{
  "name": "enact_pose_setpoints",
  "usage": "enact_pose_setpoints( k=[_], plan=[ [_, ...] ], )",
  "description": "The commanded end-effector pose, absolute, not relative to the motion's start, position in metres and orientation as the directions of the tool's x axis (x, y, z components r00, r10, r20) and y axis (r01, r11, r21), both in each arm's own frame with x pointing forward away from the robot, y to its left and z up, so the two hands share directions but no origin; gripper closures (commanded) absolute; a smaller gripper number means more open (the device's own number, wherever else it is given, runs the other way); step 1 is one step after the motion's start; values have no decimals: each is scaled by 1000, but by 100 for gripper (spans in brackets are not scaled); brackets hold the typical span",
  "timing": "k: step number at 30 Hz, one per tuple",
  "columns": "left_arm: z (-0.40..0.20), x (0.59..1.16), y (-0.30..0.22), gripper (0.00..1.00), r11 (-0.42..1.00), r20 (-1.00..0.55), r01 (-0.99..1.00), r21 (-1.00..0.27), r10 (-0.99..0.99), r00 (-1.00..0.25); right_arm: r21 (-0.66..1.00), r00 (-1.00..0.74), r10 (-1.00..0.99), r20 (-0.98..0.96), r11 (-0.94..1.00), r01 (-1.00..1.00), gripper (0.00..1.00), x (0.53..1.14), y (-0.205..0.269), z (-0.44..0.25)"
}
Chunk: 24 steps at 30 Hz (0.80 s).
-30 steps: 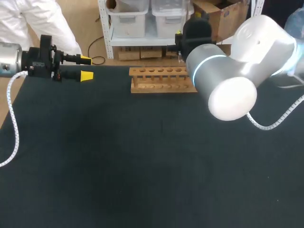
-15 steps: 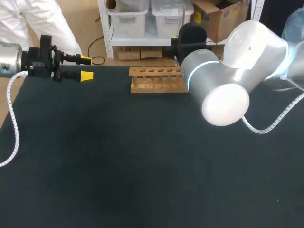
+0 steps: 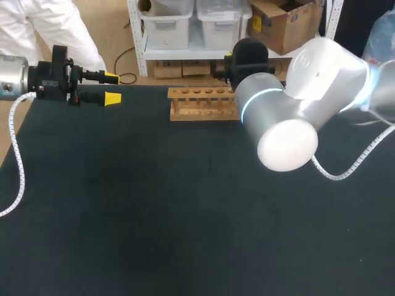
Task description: Grasp the test tube, adjust it, and insert it.
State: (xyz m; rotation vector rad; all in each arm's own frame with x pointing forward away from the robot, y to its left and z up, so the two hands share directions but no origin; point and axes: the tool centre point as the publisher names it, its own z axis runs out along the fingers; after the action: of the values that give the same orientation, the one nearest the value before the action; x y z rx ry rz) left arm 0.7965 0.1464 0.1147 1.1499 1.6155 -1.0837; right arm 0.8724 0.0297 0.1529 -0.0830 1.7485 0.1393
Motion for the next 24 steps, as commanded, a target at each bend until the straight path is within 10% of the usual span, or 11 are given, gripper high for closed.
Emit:
enact_pose_setpoints(
  k=[1,24],
  plan=[
    [113,797,147,0,199,-952,966,-166,223,-210,61,-39,54,-998,972,-228,100,874,28,148],
    [113,797,147,0,199,-952,966,-166,223,-210,78,-72,63,-995,967,-241,100,873,30,129]
  ],
)
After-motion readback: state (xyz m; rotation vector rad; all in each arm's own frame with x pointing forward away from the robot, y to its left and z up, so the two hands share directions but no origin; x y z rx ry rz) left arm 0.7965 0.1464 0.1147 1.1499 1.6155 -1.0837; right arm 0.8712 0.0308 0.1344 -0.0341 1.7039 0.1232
